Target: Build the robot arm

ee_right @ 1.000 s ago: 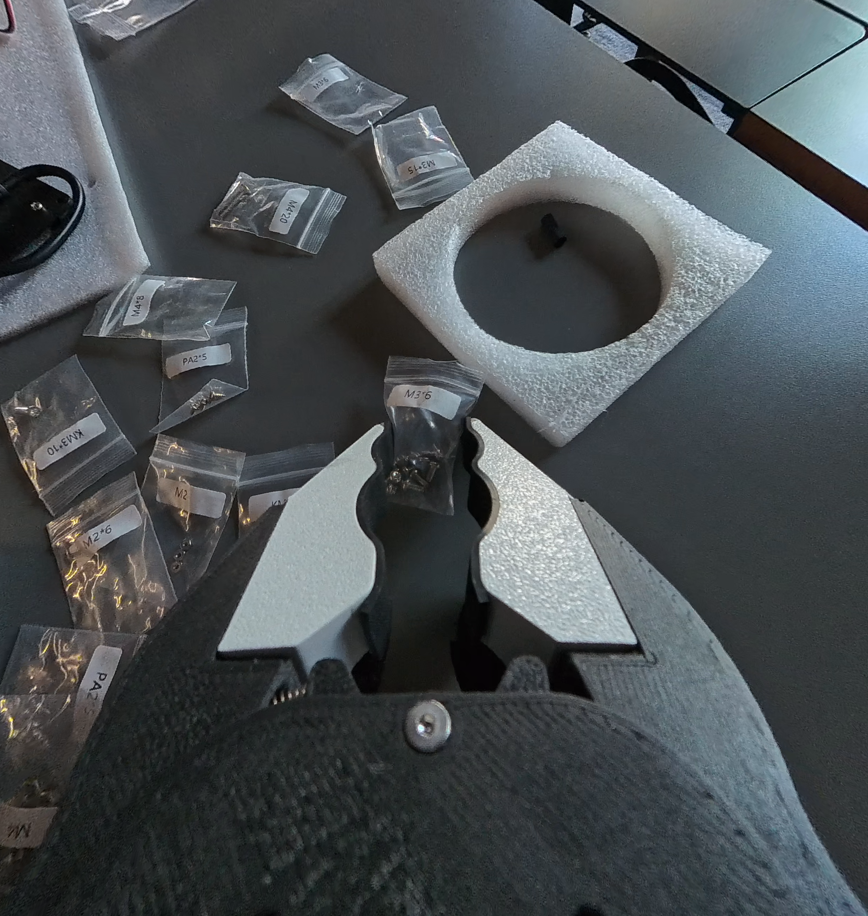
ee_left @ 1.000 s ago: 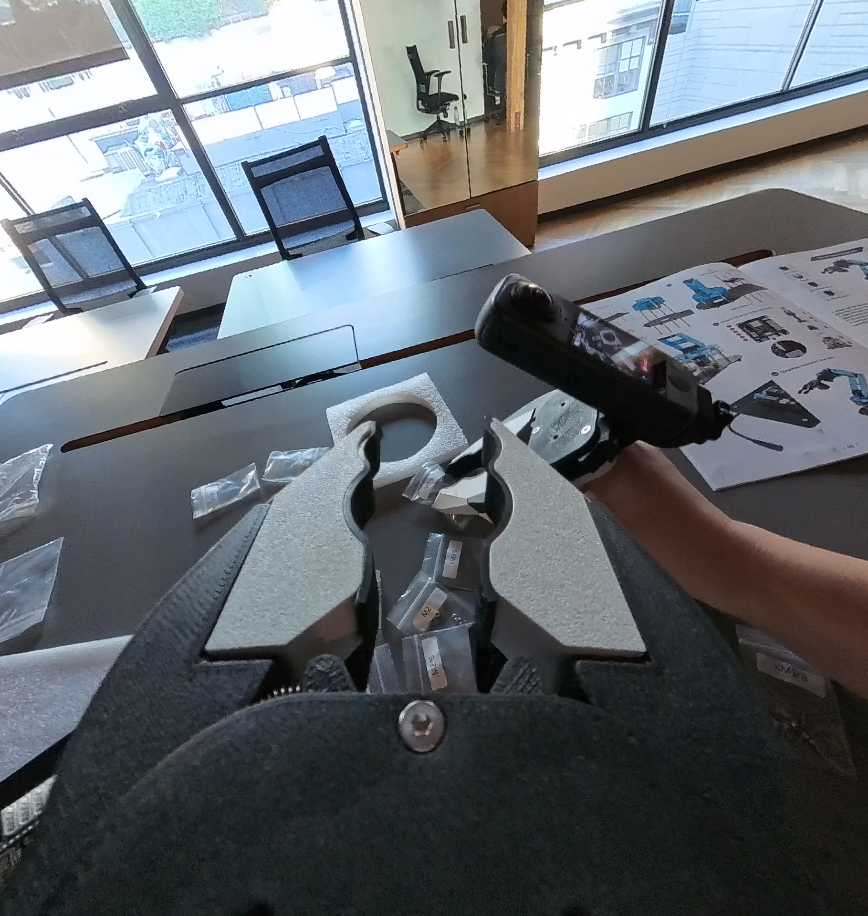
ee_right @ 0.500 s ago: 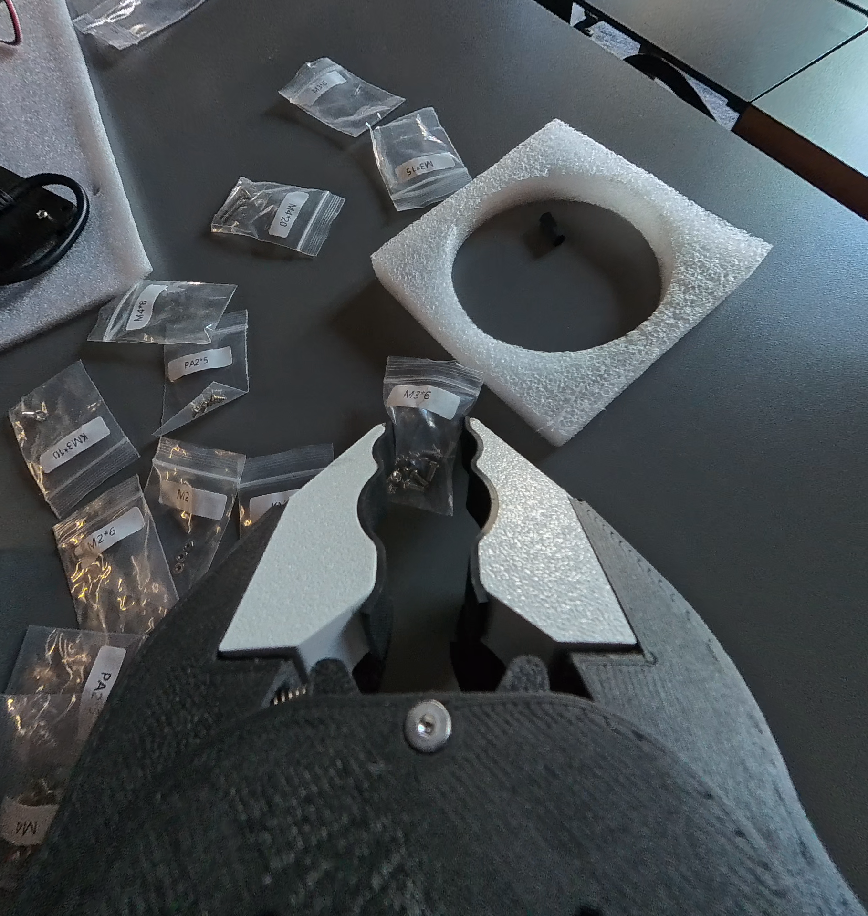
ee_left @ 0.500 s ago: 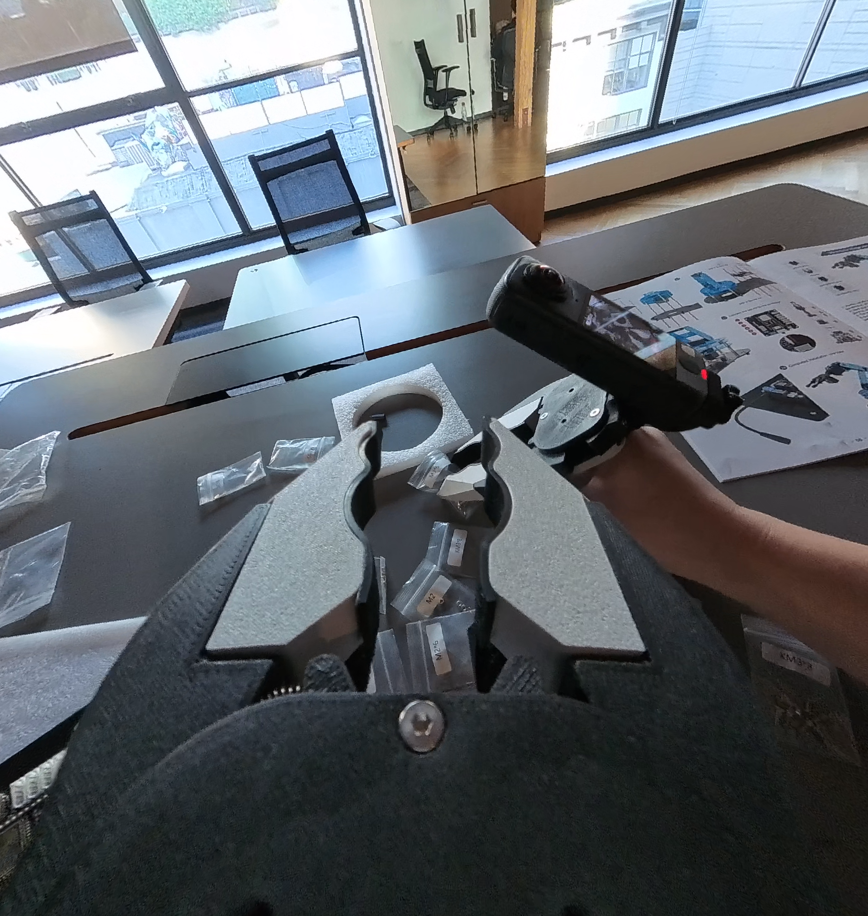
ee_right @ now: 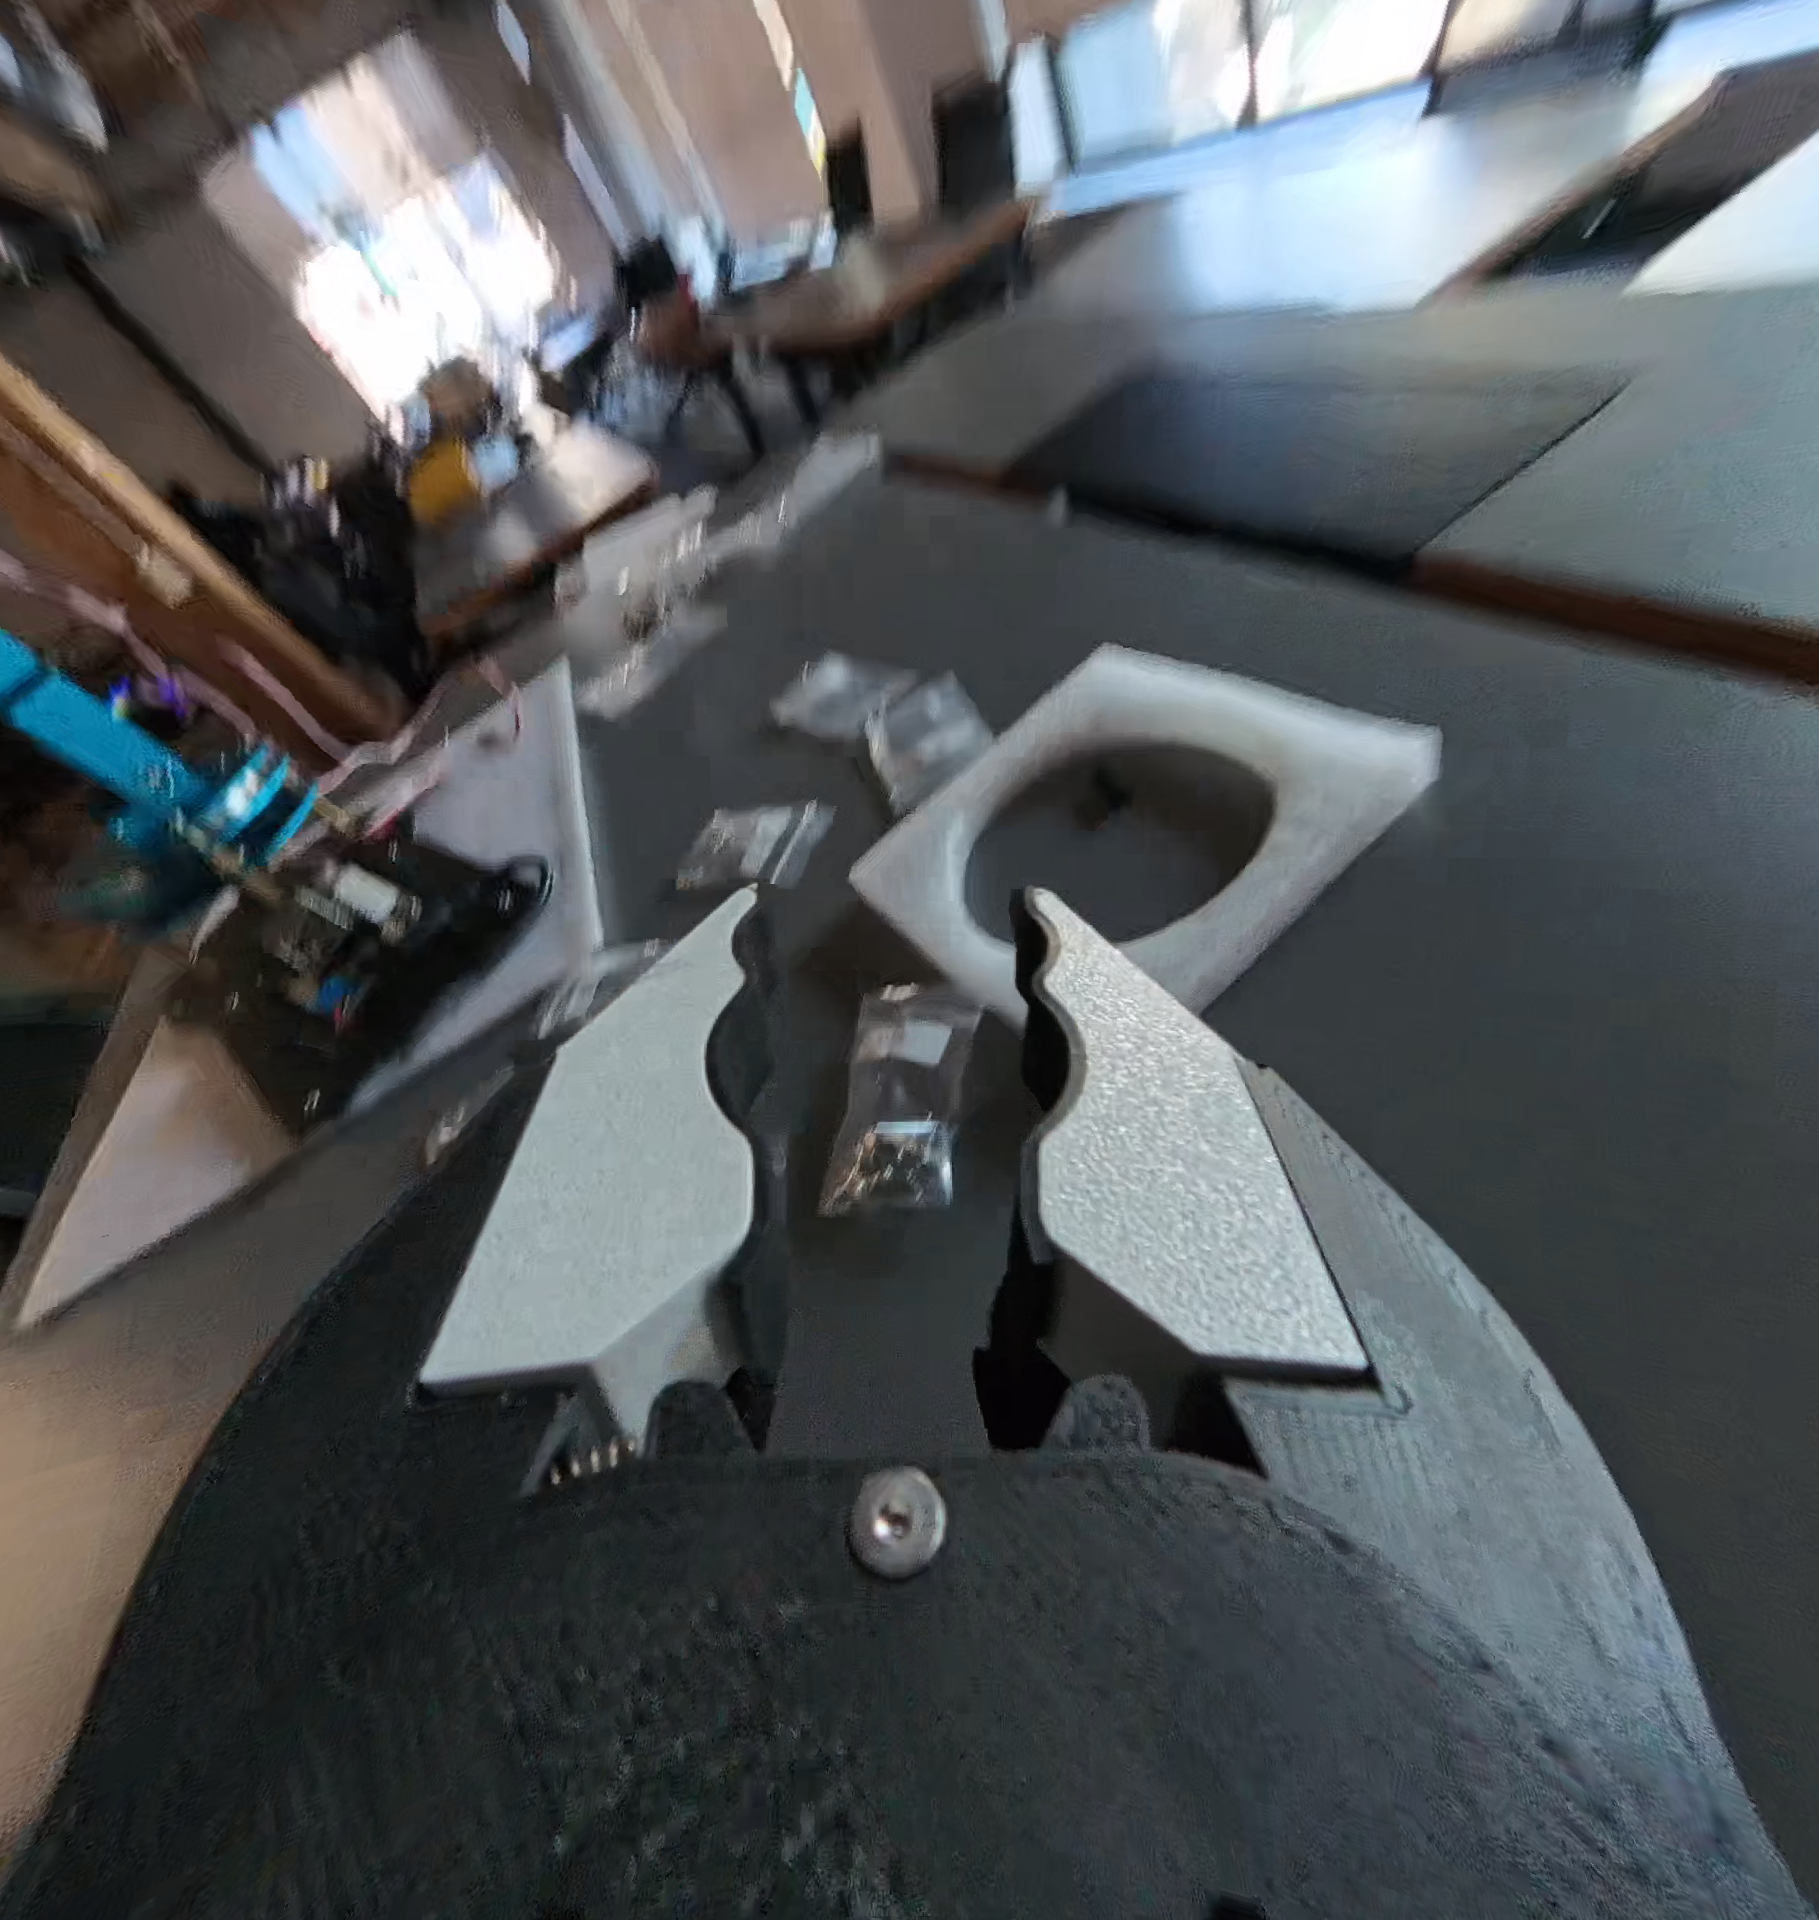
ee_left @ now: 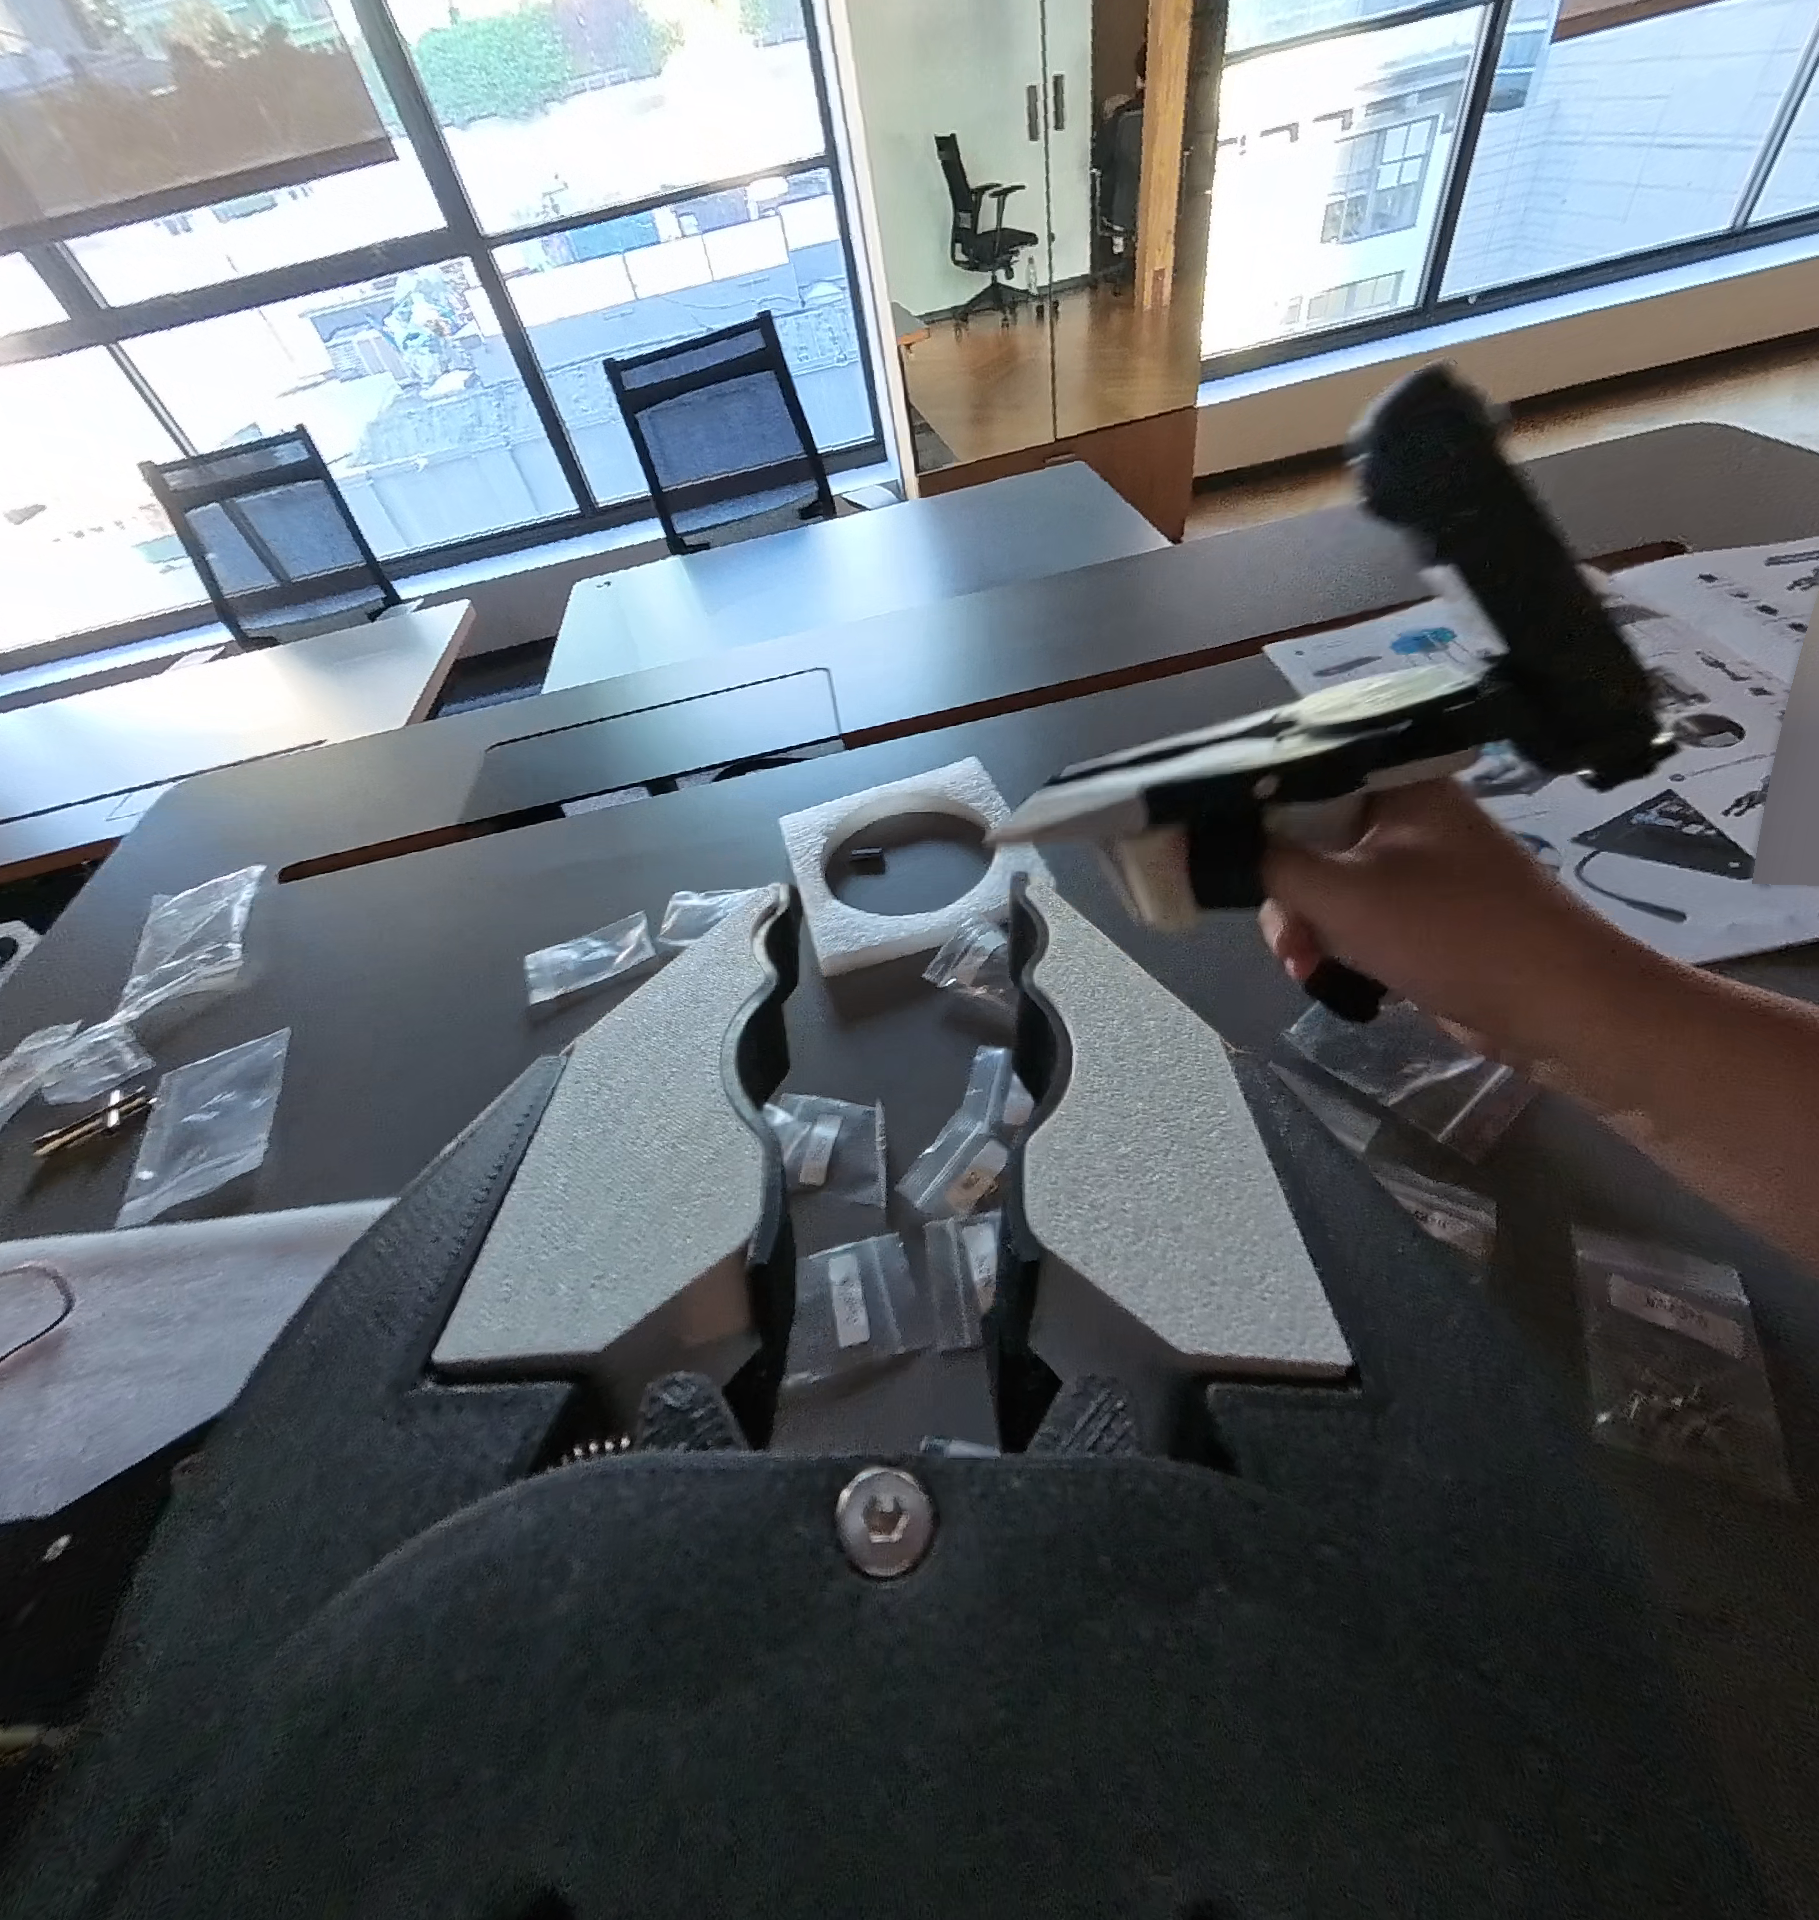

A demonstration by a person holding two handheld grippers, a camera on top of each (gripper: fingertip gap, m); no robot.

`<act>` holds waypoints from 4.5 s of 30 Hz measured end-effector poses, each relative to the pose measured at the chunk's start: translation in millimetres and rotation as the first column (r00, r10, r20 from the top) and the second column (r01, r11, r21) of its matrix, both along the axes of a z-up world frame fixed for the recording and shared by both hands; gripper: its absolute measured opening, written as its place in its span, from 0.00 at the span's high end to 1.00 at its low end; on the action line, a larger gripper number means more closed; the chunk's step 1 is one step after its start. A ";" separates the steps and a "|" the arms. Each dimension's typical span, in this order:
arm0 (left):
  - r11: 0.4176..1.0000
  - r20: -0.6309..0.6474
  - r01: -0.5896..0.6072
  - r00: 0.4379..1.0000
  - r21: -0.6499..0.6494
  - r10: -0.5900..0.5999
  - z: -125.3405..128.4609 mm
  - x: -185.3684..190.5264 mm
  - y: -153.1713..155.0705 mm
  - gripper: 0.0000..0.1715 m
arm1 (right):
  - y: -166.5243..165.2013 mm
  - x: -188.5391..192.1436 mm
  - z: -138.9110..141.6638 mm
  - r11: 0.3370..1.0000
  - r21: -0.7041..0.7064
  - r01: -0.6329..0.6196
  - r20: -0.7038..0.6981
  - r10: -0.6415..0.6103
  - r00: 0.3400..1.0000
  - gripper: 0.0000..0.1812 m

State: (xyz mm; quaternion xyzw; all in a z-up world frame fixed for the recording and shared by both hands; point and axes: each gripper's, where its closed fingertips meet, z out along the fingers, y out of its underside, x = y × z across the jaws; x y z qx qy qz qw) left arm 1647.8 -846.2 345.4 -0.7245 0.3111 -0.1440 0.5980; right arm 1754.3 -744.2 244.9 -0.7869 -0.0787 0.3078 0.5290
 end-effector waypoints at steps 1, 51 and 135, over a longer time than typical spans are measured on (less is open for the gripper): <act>1.000 0.004 -0.010 1.000 0.000 0.010 1.0 -6.4 -1.6 0.78 | 2.1 10.4 9.5 0.997 0.053 0.059 -0.013 -0.058 0.998 0.76; 0.985 0.167 -0.043 0.983 -0.168 0.072 40.4 -15.1 27.5 0.78 | 13.1 12.3 -30.5 0.992 0.047 0.114 0.368 -0.123 0.922 0.76; 0.875 0.036 0.324 0.942 -0.359 -0.334 -56.3 -194.1 -6.5 0.81 | 41.0 8.0 -55.5 0.935 -0.310 -0.175 0.549 0.326 0.770 0.73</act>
